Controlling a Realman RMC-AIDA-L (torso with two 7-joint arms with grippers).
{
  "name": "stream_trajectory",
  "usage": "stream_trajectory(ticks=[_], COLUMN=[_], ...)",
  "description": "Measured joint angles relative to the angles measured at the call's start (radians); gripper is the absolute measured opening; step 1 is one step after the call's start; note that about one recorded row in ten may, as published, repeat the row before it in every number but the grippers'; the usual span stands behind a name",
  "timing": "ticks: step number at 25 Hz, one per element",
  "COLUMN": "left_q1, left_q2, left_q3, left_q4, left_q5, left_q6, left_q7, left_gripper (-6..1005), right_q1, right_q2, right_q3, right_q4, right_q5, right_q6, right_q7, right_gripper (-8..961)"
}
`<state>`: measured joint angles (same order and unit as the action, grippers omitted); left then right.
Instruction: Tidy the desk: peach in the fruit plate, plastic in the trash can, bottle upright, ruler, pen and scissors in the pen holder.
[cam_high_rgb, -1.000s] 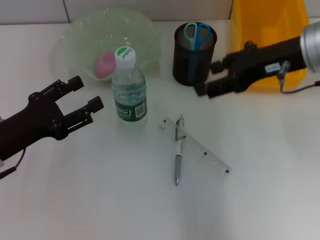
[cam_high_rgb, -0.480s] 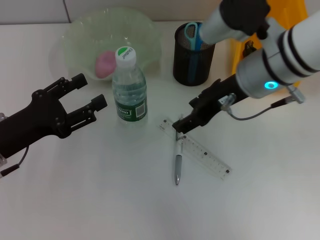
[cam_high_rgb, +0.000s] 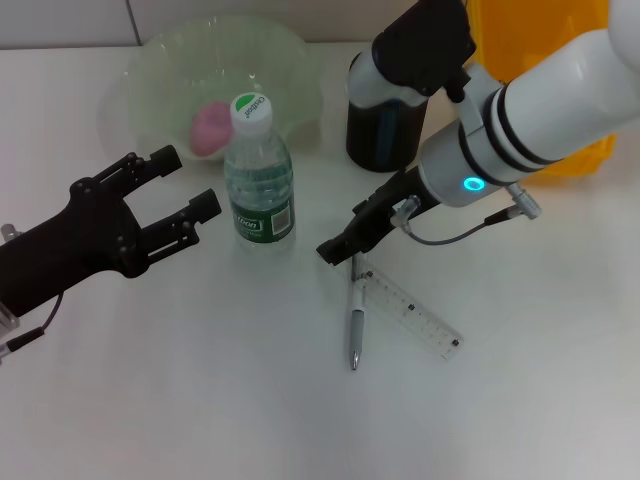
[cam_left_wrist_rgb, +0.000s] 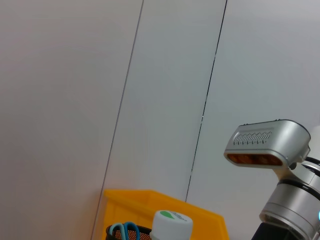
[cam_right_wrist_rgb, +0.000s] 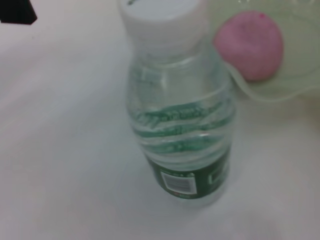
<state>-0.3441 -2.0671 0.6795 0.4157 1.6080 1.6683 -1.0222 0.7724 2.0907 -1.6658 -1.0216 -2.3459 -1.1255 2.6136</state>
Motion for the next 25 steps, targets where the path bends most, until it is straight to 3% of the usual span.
stream_trajectory(ticks=[25], left_q1=[0.012], left_q2=[0.001], left_q3=[0.000], left_q4=[-0.017], left_q5=[-0.001], left_q6=[0.009], left_q7=[0.036], left_gripper=[799], right_q1=[0.018], right_q2=[0.002], right_q3=[-0.165], right_q4=[0.052], right_q5=[0.020], right_q6=[0.113], right_q7=[0.028], right_gripper=[759])
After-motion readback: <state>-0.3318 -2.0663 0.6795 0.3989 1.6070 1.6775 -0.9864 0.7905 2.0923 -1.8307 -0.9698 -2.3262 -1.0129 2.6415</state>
